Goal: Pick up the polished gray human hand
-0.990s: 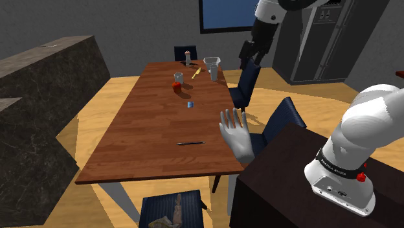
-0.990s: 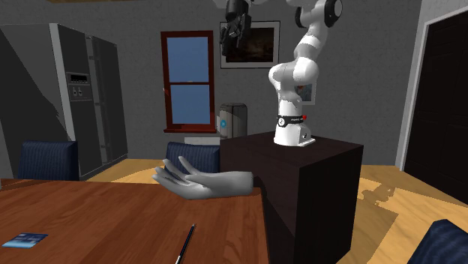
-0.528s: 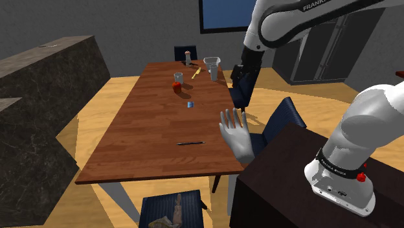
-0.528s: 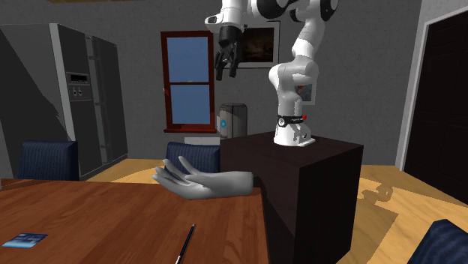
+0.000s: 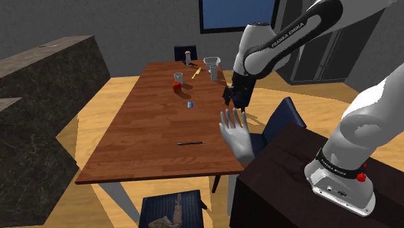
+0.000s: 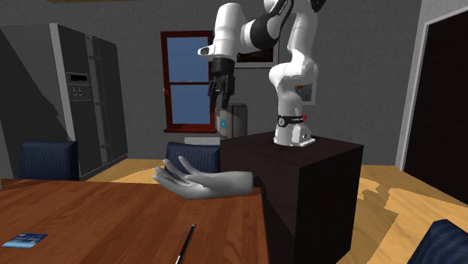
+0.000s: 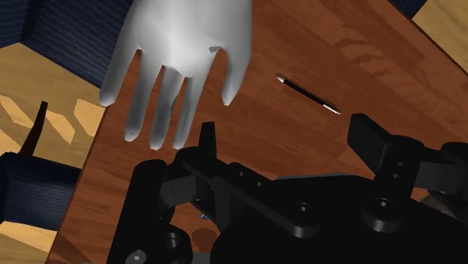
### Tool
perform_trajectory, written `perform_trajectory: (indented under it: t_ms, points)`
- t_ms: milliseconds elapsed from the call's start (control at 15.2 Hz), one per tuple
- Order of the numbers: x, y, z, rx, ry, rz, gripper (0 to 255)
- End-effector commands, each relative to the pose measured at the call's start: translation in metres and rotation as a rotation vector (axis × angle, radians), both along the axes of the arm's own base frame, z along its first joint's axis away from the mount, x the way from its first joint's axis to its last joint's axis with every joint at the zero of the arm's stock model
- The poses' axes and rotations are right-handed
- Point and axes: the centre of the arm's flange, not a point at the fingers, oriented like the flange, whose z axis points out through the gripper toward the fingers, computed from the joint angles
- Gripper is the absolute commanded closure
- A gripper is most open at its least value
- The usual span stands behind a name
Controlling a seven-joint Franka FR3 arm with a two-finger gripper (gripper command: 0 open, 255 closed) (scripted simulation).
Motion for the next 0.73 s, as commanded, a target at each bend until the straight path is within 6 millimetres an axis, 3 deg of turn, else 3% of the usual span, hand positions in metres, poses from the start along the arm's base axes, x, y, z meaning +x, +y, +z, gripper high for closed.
perform_trajectory:
  t_ms: [0,660]
  points:
    - [0.009,-0.002,-0.025,-0.001,0.001,-0.011,0]
    - [0.048,-0.002,-0.152,-0.007,0.017,-0.062,0]
